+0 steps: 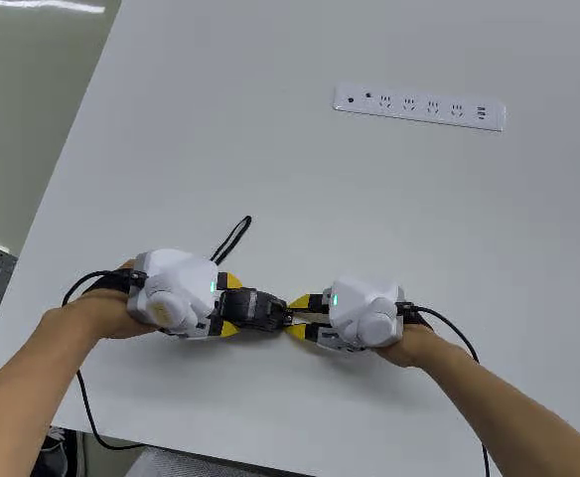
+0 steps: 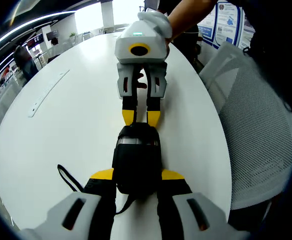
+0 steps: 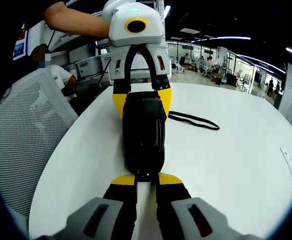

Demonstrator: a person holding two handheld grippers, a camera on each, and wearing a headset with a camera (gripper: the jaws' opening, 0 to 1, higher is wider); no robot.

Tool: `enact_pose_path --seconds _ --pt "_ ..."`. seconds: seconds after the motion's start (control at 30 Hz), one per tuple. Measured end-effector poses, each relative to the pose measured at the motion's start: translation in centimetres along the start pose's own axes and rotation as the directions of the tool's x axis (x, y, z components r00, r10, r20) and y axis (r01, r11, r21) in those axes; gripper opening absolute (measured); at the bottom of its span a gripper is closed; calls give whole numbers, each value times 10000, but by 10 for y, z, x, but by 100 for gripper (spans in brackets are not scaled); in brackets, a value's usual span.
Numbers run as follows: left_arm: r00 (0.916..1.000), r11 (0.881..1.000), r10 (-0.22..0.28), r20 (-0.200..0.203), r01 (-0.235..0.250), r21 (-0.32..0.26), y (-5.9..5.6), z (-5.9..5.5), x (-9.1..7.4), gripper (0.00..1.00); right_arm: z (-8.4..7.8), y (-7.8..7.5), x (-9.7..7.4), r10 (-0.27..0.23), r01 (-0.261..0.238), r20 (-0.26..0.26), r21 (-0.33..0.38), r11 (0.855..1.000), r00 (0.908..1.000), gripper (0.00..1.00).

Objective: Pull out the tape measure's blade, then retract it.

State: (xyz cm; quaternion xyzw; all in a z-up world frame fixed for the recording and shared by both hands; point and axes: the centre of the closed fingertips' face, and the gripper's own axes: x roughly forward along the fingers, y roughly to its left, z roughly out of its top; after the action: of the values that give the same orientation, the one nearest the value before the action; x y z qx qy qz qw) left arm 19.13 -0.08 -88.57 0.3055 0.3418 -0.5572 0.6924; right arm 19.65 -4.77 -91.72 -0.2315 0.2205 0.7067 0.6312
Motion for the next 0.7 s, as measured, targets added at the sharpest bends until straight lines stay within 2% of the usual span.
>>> enact_pose_path --seconds 0.7 --pt "9999 9997 -97 -53 99 227 0 -2 0 27 0 2 -1 6 -5 -137 26 10000 9999 10"
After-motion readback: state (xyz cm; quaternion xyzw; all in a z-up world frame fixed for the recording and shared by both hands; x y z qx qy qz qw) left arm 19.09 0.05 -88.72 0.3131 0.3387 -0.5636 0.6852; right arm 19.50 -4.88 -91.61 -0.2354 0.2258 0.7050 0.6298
